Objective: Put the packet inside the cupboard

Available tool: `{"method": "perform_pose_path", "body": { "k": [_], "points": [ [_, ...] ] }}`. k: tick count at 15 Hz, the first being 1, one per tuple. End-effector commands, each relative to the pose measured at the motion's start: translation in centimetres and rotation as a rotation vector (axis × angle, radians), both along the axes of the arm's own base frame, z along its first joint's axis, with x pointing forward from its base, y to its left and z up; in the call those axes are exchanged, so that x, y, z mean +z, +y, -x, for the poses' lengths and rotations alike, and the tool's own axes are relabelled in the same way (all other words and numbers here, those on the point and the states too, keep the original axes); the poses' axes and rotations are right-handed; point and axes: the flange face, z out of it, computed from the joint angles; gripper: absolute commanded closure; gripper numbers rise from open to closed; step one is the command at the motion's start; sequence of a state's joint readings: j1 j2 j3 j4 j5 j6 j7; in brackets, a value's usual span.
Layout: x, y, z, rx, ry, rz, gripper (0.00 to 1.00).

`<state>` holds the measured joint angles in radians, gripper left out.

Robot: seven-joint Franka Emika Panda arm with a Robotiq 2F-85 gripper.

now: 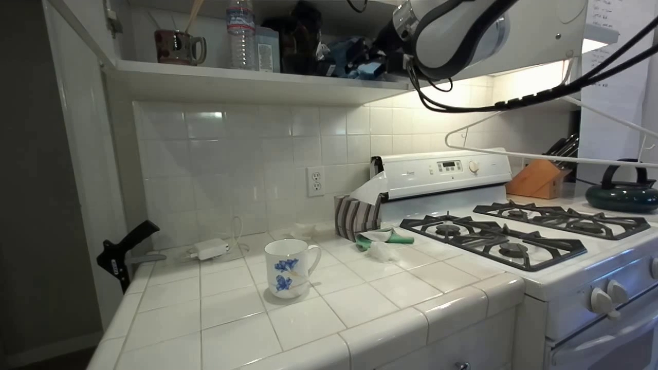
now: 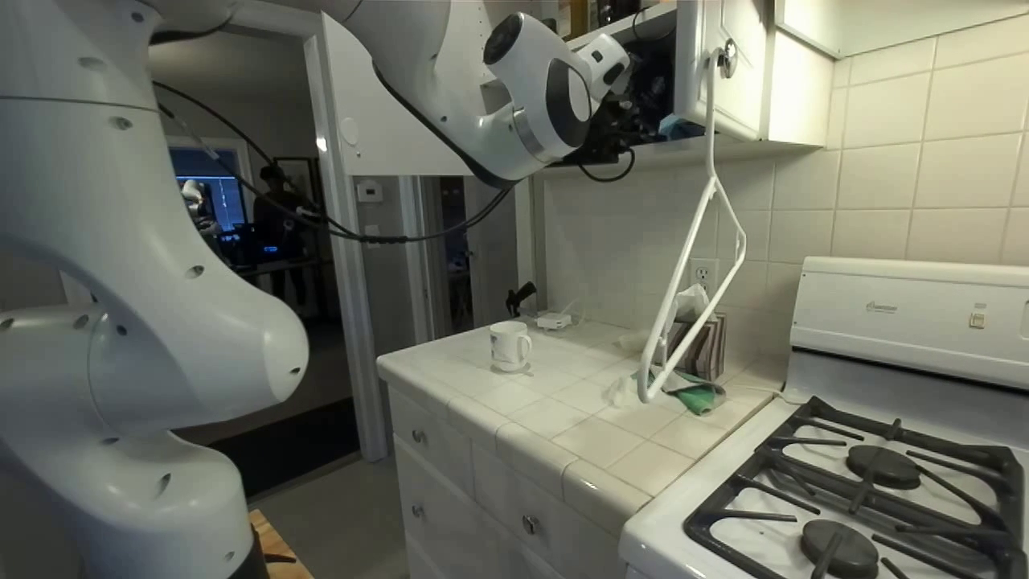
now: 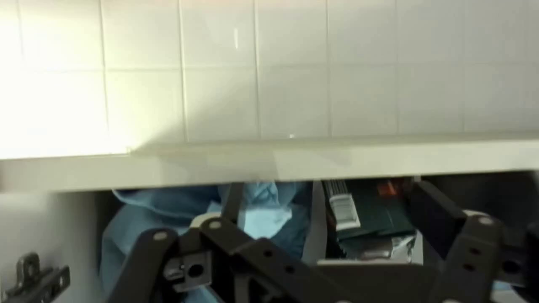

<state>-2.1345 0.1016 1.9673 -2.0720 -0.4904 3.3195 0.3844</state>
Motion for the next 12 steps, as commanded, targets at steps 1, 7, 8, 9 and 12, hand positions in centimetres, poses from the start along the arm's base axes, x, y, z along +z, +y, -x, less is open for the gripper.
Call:
{"method": "perform_pose_path", "body": {
  "k": [1,7,8,9,12],
  "points": [
    [-1.2,-0.1,3.9,0.094,0.145,-0.012,0.0],
    [-2.8,0.9,11.4,0.228,0.422,-0.034,0.0],
    [-2.9,0.5,13.0,0.252,0.475,-0.031,0.0],
    [-3.5,0.0,14.8,0.264,0.533,-0.02,0.0],
    [-3.7,-0.7,14.3,0.216,0.605,0.006,0.0]
  ]
}}
